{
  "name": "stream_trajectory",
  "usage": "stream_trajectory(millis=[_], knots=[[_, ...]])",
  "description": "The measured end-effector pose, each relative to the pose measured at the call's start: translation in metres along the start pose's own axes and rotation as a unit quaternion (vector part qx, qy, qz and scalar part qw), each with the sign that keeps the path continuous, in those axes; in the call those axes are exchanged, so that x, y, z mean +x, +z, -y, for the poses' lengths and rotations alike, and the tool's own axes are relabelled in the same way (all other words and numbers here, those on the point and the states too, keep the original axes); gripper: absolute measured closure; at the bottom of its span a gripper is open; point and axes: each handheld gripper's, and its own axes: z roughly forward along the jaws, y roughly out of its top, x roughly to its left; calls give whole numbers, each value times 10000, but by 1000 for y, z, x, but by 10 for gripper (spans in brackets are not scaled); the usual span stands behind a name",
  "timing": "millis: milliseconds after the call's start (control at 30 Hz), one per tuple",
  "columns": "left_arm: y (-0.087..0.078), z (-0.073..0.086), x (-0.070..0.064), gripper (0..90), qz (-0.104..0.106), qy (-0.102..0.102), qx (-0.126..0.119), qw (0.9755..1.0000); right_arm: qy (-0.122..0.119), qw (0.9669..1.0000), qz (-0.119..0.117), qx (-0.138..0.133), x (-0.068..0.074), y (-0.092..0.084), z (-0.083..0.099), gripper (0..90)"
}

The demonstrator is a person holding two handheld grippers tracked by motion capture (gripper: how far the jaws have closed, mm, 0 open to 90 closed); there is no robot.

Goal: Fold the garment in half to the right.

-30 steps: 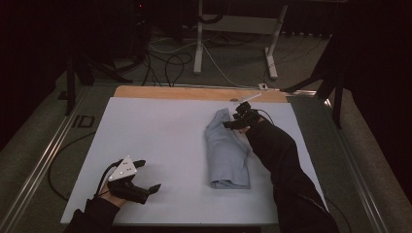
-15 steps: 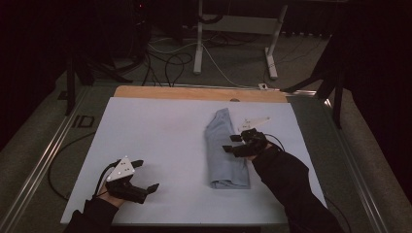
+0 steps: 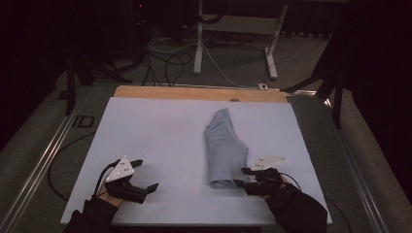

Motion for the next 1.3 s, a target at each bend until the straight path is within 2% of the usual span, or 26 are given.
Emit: stream_trajectory(millis=[67, 100, 167, 233, 267, 333, 367, 400, 467, 567, 867, 967, 1067, 1133, 1300], knots=[[0, 0, 0, 7, -3, 5, -2, 10000, -139, 9996, 141, 211, 0, 5, 10, 473], [0, 0, 0, 7, -12, -13, -6, 10000, -111, 9994, 183, 271, -1, 7, 13, 482], [0, 0, 0, 7, -10, -23, -7, 10000, -52, 9991, 298, 309, -3, 10, 19, 538], [1, 0, 0, 7, -10, -1, 8, 10000, -119, 9983, 401, 416, -5, 13, 21, 567], [1, 1, 0, 7, 1, -15, 2, 10000, -153, 9977, 473, 450, -6, 14, 22, 621], [1, 1, 0, 7, -6, -9, -4, 10000, -154, 9974, 526, 467, -6, 14, 22, 626], [2, 1, -1, 7, -12, -4, -5, 10000, -210, 9967, 555, 560, -5, 15, 23, 677], [2, 1, -1, 7, -5, -1, -1, 10000, -210, 9967, 555, 560, -5, 15, 23, 677], [2, 1, -1, 7, -9, 13, 27, 10000, -249, 9965, 573, 564, -4, 14, 24, 828], [3, 1, -1, 7, -3, 14, 22, 10000, -252, 9966, 589, 517, -5, 10, 23, 867], [2, 1, -1, 7, -14, 5, 16, 10000, 20, 9978, 556, 361, -9, -5, 28, 869], [2, 0, -1, 7, -19, 2, 2, 10000, 136, 9977, 547, 384, -10, -8, 35, 871], [2, 1, 0, 7, -33, -4, -3, 10000, 155, 9974, 546, 433, -12, -8, 37, 873], [2, 1, 0, 7, -43, -3, 3, 10000, 271, 9975, 459, 472, -14, -7, 40, 876], [1, 1, 1, 7, -58, -25, -3, 10000, 256, 9974, 317, 600, -13, -3, 44, 878]])
